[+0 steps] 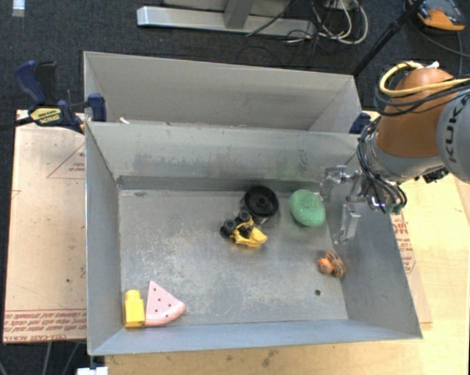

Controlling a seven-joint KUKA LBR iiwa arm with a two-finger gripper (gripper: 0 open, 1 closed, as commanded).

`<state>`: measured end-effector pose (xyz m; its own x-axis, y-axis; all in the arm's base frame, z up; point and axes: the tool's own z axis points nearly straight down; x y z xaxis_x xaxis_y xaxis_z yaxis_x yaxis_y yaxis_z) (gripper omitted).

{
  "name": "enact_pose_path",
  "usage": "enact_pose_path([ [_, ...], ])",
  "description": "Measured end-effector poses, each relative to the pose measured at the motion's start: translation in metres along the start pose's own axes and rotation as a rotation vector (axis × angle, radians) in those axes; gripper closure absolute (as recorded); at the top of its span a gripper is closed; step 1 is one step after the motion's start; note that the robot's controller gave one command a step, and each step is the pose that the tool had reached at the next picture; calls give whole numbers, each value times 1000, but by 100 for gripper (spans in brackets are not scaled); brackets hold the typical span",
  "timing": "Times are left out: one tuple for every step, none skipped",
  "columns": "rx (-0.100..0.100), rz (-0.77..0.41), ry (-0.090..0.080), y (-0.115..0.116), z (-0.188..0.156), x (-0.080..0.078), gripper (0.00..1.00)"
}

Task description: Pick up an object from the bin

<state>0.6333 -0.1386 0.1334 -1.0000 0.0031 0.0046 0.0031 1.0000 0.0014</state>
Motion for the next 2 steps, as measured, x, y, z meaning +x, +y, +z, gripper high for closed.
enact_pose_path([
  [1,-2,-6,0,-5,-1,0],
  [3,12,-16,17,32,-18,0],
])
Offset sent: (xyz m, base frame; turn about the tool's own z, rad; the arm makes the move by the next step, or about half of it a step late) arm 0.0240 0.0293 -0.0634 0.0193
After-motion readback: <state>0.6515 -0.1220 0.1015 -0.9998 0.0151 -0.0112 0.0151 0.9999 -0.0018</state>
